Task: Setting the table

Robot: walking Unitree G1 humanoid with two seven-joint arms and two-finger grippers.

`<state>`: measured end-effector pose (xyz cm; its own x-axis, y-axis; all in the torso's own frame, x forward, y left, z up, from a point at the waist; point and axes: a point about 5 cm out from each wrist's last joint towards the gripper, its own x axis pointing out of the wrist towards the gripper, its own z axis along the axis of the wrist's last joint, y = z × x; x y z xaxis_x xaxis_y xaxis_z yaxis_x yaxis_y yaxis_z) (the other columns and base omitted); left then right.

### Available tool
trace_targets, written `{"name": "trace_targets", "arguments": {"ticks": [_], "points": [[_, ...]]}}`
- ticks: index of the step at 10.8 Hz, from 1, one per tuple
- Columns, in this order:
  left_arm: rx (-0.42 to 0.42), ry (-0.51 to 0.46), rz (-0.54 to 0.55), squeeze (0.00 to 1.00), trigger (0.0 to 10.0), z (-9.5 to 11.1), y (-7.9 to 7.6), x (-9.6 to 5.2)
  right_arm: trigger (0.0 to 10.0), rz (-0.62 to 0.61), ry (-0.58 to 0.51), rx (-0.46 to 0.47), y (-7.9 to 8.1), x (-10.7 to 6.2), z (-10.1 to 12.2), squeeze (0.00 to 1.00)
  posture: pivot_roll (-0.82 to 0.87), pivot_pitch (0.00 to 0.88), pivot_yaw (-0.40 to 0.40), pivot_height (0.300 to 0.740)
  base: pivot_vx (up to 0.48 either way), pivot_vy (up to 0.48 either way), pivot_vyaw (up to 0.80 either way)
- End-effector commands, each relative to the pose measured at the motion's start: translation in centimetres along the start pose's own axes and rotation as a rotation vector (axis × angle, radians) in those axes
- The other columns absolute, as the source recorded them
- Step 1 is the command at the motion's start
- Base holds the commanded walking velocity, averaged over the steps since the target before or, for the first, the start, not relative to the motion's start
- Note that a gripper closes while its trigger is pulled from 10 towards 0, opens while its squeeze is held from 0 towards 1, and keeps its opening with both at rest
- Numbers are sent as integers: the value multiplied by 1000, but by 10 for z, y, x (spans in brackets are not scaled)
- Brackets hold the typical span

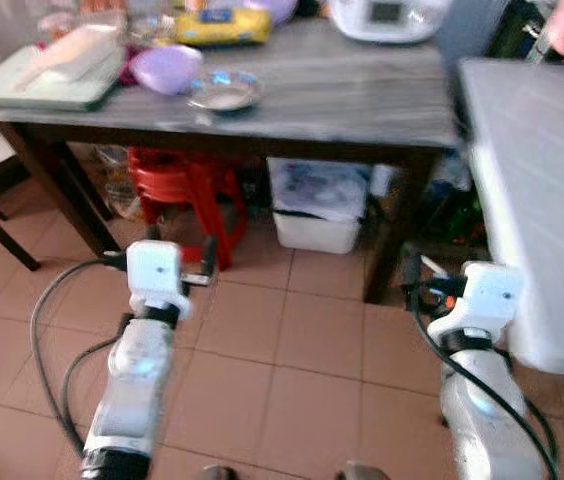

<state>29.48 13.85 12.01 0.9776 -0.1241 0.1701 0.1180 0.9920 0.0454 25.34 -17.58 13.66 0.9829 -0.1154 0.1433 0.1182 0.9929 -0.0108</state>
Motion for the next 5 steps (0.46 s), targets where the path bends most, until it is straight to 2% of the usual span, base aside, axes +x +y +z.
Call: {"name": "trace_targets", "arguments": {"ticks": [1,5], "points": [[23,-13,14,0,10000,4,8,0,10000,5,-9,9,3,0,1,0,-187,153,69,740,0,-326,0],[21,-10,10,0,10000,4,8,0,10000,6,-10,5,3,0,1,0,-188,154,70,740,0,-309,0]]}}
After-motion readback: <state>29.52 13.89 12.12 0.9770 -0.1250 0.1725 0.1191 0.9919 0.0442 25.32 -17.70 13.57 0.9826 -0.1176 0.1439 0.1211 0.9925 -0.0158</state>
